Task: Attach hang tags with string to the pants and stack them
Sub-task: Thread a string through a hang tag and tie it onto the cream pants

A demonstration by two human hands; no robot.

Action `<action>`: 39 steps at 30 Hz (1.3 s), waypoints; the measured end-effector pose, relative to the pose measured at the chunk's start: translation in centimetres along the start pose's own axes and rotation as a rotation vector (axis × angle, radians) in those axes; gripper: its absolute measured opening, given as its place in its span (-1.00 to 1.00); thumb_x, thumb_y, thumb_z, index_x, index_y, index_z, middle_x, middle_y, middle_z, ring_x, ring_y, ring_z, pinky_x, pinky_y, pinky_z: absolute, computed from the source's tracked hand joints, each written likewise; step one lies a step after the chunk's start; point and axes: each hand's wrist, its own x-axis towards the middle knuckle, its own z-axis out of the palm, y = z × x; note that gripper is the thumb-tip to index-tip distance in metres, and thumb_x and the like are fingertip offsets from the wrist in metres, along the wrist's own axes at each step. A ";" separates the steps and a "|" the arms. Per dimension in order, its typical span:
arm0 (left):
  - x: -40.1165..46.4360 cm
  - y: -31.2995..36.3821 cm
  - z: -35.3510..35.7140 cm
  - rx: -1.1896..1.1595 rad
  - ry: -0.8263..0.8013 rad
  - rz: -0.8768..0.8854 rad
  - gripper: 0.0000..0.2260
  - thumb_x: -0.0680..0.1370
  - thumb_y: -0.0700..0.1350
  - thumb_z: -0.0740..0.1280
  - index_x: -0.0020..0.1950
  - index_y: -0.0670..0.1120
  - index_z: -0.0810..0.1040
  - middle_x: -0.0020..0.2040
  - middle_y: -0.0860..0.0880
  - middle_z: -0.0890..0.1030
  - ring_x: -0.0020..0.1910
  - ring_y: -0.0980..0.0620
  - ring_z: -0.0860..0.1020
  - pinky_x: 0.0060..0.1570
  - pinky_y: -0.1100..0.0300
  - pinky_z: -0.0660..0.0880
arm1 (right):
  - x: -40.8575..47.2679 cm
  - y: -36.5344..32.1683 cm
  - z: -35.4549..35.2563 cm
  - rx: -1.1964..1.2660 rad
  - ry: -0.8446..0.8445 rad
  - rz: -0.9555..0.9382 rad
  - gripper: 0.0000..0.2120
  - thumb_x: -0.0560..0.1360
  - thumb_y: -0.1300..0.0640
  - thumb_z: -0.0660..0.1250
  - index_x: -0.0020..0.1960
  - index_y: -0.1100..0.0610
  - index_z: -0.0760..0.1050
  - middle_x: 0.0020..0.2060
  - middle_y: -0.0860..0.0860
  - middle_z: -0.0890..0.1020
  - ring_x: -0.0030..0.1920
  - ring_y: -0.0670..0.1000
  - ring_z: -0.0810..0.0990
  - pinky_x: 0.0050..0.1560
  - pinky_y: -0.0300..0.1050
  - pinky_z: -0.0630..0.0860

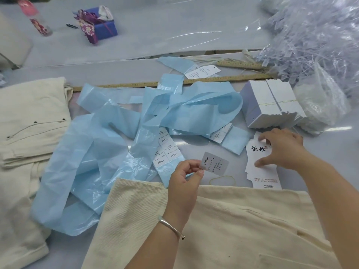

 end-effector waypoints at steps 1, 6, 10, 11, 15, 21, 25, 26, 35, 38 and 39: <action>0.0 0.1 0.0 -0.001 -0.004 0.007 -0.73 0.51 -0.34 0.34 -0.11 0.05 0.63 0.01 -0.08 0.62 -0.13 0.22 0.53 0.05 0.18 0.50 | -0.1 0.1 0.1 0.006 0.003 -0.006 -0.31 0.12 -0.27 0.57 0.17 -0.07 0.46 -0.01 -0.08 0.41 0.24 0.04 0.33 0.33 0.02 0.15; -0.3 0.2 0.0 -0.001 -0.024 0.016 -0.72 0.51 -0.35 0.34 -0.13 0.05 0.62 0.04 -0.13 0.62 -0.14 0.22 0.53 0.05 0.21 0.48 | -0.1 0.5 0.1 0.061 -0.013 -0.046 -0.26 0.12 -0.20 0.61 0.17 0.05 0.42 0.14 0.02 0.41 0.24 0.09 0.30 0.24 0.00 0.28; -0.3 -0.2 0.2 0.019 -0.083 0.021 -0.73 0.51 -0.33 0.35 -0.13 0.06 0.62 0.03 -0.08 0.63 -0.09 0.21 0.56 0.00 0.31 0.48 | 0.2 0.2 -0.3 0.033 -0.056 -0.054 -0.14 0.10 -0.21 0.62 0.25 0.12 0.38 0.10 0.03 0.42 0.19 0.10 0.34 0.12 -0.04 0.36; -0.1 -0.3 0.3 0.044 -0.117 0.021 -0.75 0.51 -0.31 0.36 -0.11 0.06 0.62 0.01 -0.05 0.63 -0.07 0.21 0.57 -0.03 0.35 0.47 | 0.2 0.2 -0.4 0.055 -0.065 -0.045 -0.15 0.09 -0.19 0.64 0.23 0.13 0.38 0.08 0.03 0.44 0.17 0.09 0.35 0.08 -0.06 0.36; 0.7 -0.7 0.6 0.087 -0.230 -0.022 -0.80 0.50 -0.21 0.40 -0.08 0.13 0.61 -0.11 0.15 0.61 -0.05 0.24 0.56 -0.07 0.36 0.48 | 0.3 0.1 -0.6 0.111 -0.076 -0.044 -0.31 0.06 -0.15 0.66 0.01 0.08 0.39 -0.04 0.01 0.44 0.01 0.03 0.32 -0.10 -0.09 0.27; 1.1 -1.3 0.1 0.068 -0.217 -0.013 -0.87 0.40 -0.07 0.39 -0.11 0.15 0.64 -0.08 0.06 0.66 -0.03 0.14 0.59 -0.05 0.25 0.54 | -0.1 -0.3 -0.8 0.085 -0.117 -0.017 -0.39 0.13 -0.14 0.64 -0.02 0.08 0.42 -0.01 0.03 0.37 0.09 0.09 0.37 -0.10 -0.12 0.24; 1.3 -1.6 -0.4 0.044 -0.222 -0.034 -0.87 0.44 -0.17 0.40 -0.09 0.05 0.64 -0.07 0.03 0.69 -0.06 0.09 0.62 -0.04 0.22 0.57 | -1.7 -1.4 -0.1 0.235 -0.040 0.210 -0.19 0.15 -0.06 0.65 0.18 0.22 0.30 0.18 0.18 0.38 0.17 0.20 0.41 0.03 0.00 0.40; 1.4 -1.7 -0.4 0.029 -0.222 -0.041 -0.86 0.47 -0.22 0.40 -0.08 0.02 0.64 -0.08 0.02 0.69 -0.09 0.10 0.62 -0.04 0.22 0.57 | -2.1 -1.9 0.3 0.283 -0.019 0.281 -0.16 0.17 -0.11 0.63 0.21 0.23 0.28 0.20 0.21 0.37 0.19 0.23 0.42 0.05 0.05 0.42; 1.6 -2.1 -0.5 0.033 -0.201 -0.035 -0.88 0.52 -0.32 0.36 0.00 -0.16 0.62 -0.04 -0.09 0.69 -0.14 0.12 0.61 -0.09 0.28 0.55 | -2.7 -6.2 1.5 0.463 0.038 0.591 -0.22 0.31 -0.03 0.57 0.36 0.19 0.26 0.28 0.20 0.37 0.28 0.24 0.39 0.21 0.15 0.34; 1.8 -2.2 -0.5 0.037 -0.198 -0.026 -0.88 0.52 -0.32 0.36 -0.03 -0.13 0.62 -0.06 -0.09 0.69 -0.18 0.13 0.61 -0.09 0.25 0.56 | -2.4 -6.4 1.4 0.508 0.020 0.655 -0.33 0.34 0.02 0.53 0.31 0.17 0.28 0.27 0.17 0.43 0.29 0.21 0.39 0.24 0.10 0.29; 1.8 -2.2 -0.5 0.035 -0.197 -0.025 -0.88 0.51 -0.32 0.36 -0.03 -0.13 0.62 -0.07 -0.09 0.69 -0.18 0.13 0.61 -0.08 0.22 0.57 | -2.4 -6.4 1.5 0.491 0.032 0.658 -0.40 0.36 0.04 0.49 0.28 0.15 0.30 0.25 0.15 0.45 0.28 0.19 0.39 0.23 0.07 0.28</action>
